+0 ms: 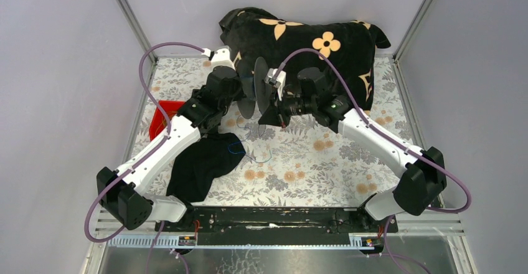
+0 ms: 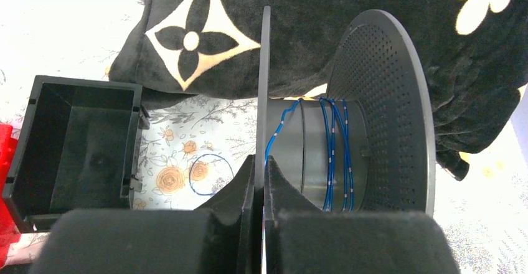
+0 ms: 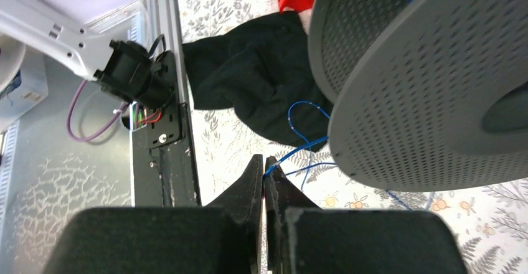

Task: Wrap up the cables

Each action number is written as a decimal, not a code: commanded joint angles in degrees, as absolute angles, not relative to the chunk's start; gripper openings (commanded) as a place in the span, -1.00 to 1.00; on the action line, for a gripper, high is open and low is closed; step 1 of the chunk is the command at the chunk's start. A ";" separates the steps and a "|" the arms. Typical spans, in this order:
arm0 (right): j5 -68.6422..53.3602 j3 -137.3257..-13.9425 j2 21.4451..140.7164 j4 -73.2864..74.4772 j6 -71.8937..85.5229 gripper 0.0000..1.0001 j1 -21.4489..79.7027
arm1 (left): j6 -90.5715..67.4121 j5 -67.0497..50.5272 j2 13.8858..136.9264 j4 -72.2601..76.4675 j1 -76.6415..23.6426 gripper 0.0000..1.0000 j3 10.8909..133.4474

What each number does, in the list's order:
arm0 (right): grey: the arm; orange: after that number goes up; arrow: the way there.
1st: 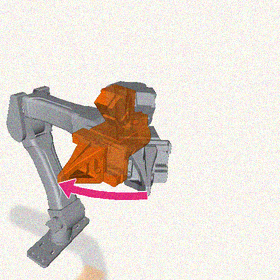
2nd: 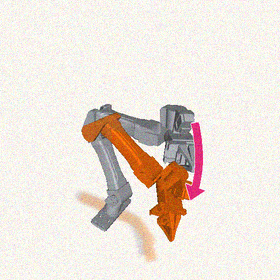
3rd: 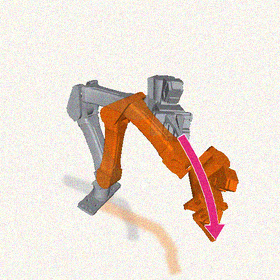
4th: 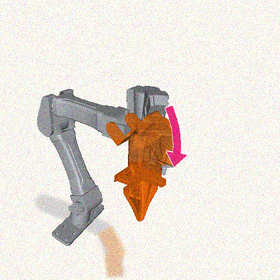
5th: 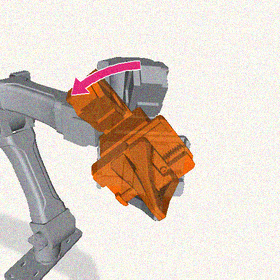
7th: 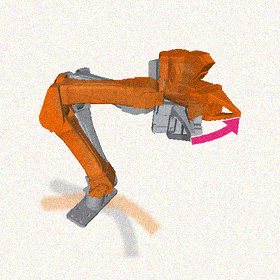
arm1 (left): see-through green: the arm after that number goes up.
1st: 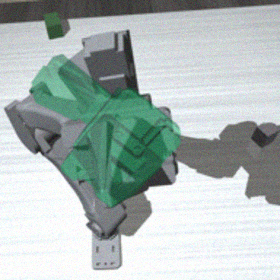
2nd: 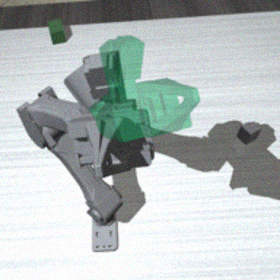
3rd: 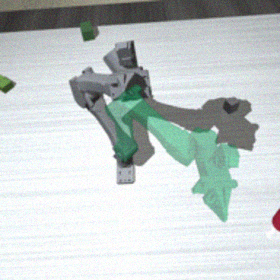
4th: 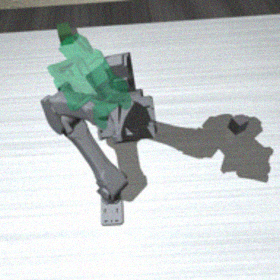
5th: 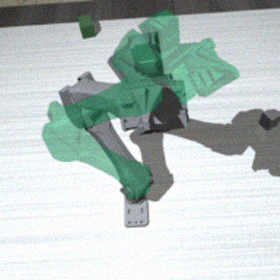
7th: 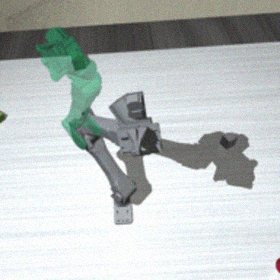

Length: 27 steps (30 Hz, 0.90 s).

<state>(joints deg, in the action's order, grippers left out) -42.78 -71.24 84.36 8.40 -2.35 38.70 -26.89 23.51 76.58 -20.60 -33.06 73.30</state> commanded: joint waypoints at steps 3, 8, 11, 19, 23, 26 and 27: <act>-36.97 -81.45 84.53 16.79 -3.24 -0.92 39.24 | -21.50 29.58 75.39 -11.45 -34.74 -1.00 72.97; -33.92 -84.86 84.46 20.29 -5.57 -0.90 39.20 | -18.71 28.35 74.37 -9.84 -35.84 -1.00 71.69; -32.13 -86.93 84.59 22.28 -6.98 -0.86 39.21 | -17.55 28.04 74.16 -9.11 -36.47 -1.00 71.15; -32.03 -90.07 85.18 24.96 -8.60 -0.83 39.21 | -15.25 25.44 73.63 -8.22 -36.99 -1.00 70.09; -31.77 -91.18 85.28 25.48 -9.23 -0.86 39.18 | -14.02 23.94 73.73 -8.04 -37.32 -1.00 69.86; -27.99 -92.27 84.98 25.87 -10.14 -0.90 39.22 | -12.48 23.74 73.89 -7.91 -37.97 -1.00 69.62; -26.49 -92.56 84.87 25.93 -10.28 -0.91 39.20 | -12.18 23.81 73.87 -7.91 -38.13 -1.00 69.49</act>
<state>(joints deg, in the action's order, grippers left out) -30.94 -88.16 86.11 26.35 -8.45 38.92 -15.68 23.20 75.29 -13.87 -37.58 69.93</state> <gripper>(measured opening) 0.062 0.062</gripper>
